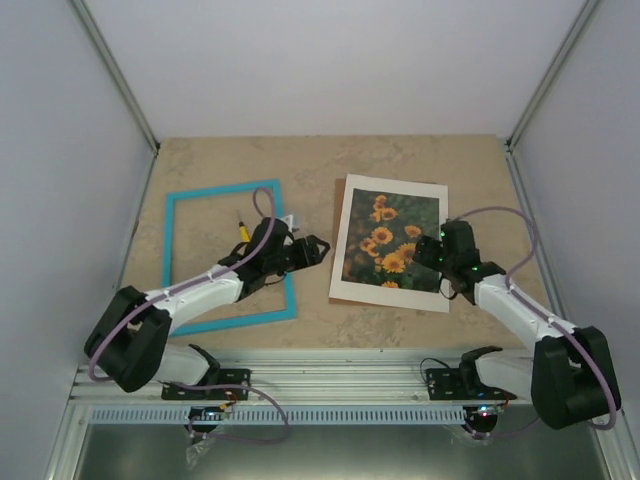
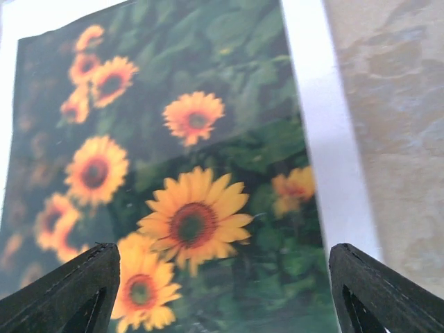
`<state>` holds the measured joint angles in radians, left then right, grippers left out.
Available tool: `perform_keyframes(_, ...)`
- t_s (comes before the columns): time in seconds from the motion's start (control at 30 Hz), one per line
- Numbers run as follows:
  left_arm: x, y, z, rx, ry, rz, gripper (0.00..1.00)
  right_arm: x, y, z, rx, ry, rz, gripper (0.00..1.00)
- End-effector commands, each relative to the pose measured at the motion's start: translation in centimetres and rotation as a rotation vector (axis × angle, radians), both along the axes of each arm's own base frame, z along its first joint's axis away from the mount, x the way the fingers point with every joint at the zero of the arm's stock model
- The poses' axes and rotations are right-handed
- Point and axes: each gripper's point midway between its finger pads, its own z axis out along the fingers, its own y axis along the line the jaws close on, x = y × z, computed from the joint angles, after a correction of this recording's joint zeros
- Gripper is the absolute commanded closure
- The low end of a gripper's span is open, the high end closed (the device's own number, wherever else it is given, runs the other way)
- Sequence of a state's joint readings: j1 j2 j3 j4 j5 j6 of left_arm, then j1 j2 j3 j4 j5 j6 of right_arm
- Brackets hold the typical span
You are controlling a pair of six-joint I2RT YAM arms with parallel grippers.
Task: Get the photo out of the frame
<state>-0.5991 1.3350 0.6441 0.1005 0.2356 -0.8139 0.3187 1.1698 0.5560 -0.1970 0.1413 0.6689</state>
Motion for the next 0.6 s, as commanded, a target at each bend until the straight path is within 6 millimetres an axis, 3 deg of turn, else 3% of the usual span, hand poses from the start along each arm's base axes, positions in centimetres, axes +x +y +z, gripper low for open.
perform_keyframes(0.0, -0.1, -2.6, -0.4, -0.005, -0.023, -0.021, 0.28, -0.1, -2.5, -0.7, 0.03, 0.015, -0.019, 0.15)
perform_keyframes(0.1, -0.4, -3.6, -1.4, 0.005, -0.011, -0.034, 0.28, -0.3, -4.0, -1.8, 0.046, 0.03, -0.048, 0.1)
perform_keyframes(0.27, -0.6, -5.4, -3.3, 0.034, 0.022, -0.067, 0.27, -0.7, -4.3, -3.5, 0.067, 0.073, -0.034, 0.07)
perform_keyframes(0.57, -0.3, -5.6, -5.2, 0.092, 0.046, -0.069, 0.26, -0.6, -2.7, -5.3, 0.104, 0.128, 0.06, 0.05)
